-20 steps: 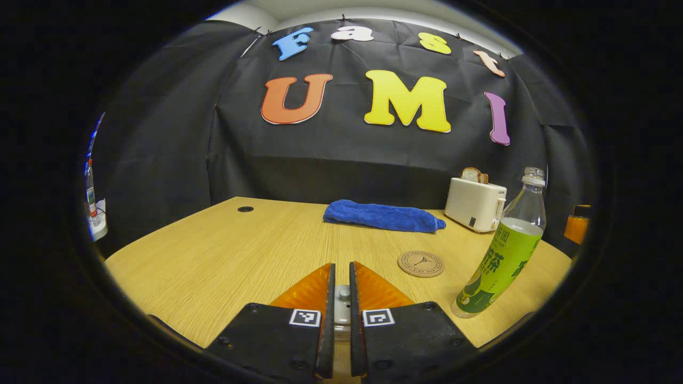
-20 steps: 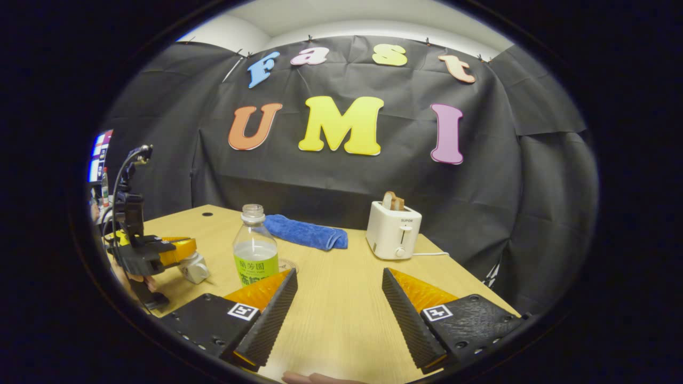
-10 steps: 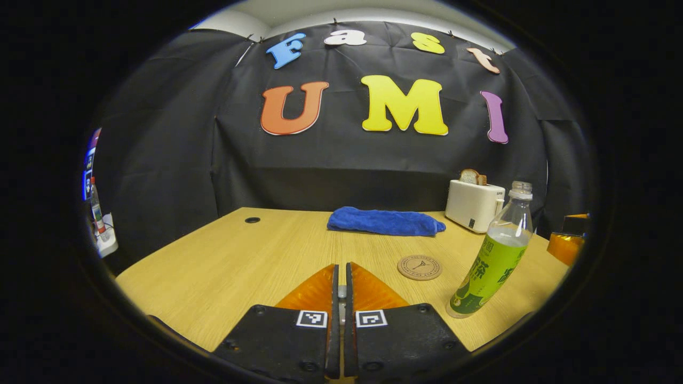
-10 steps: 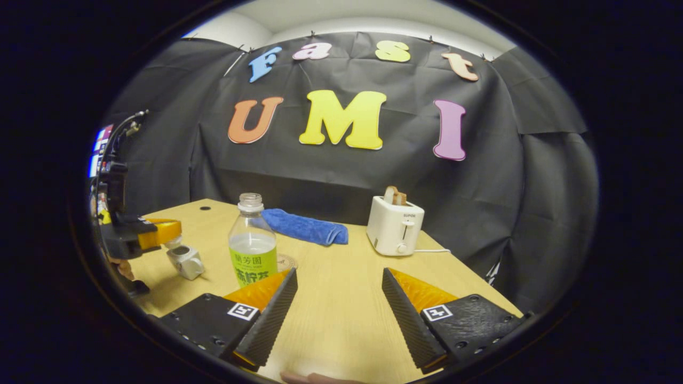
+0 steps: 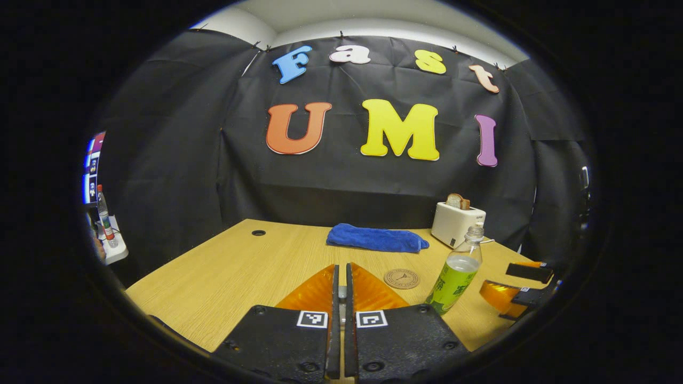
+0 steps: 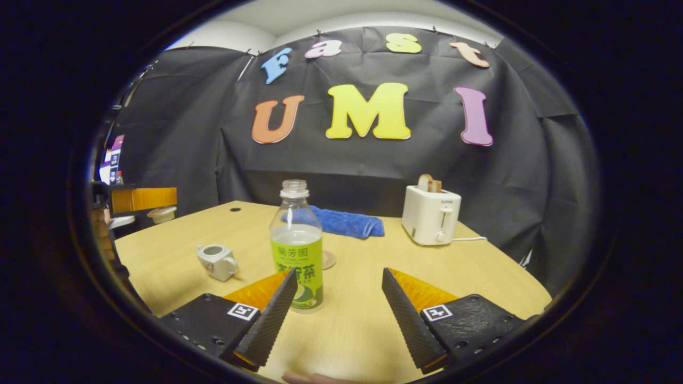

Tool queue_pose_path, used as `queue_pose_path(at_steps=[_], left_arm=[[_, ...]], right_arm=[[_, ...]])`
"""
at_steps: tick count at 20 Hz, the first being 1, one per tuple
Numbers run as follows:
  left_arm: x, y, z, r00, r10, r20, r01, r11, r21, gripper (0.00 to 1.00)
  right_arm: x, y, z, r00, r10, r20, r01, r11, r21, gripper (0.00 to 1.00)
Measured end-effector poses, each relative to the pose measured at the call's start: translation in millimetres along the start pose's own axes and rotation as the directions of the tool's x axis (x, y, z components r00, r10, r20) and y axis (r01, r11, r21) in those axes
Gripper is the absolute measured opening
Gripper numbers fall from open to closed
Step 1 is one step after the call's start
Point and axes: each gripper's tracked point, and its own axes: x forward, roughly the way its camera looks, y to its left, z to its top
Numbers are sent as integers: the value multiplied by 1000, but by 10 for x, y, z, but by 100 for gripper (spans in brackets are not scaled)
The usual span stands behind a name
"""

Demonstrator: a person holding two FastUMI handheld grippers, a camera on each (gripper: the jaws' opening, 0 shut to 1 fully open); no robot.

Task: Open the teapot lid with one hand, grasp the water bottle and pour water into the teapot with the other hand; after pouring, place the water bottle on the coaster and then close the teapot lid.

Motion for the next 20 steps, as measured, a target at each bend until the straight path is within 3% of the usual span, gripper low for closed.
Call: queue_pose_path(at_steps=[1,7,13,18,19,20], left_arm=[[-74,33,-1,1000,10,-13,-10,1000,1,5],[-455,50,-47,999,-9,-35,9,1000,13,5],[-572,221,140,1000,-24,4,24,1000,0,5],[-567,439,119,1000,-6,-14,5,999,-35,5],[-564,468,103,1000,-3,-20,2,999,-33,5],[-568,477,102,1000,-6,-22,5,1000,-30,5]], right_arm=[[20,64,-25,1000,16,3,-16,1000,-1,94],[184,362,-135,998,57,17,-56,998,-38,96],[359,470,46,999,-10,45,11,1000,-14,98],[601,531,-6,999,-48,-18,48,999,12,95],[610,495,26,997,-71,-9,71,997,10,93],[612,491,38,997,-77,-10,77,997,13,79]])
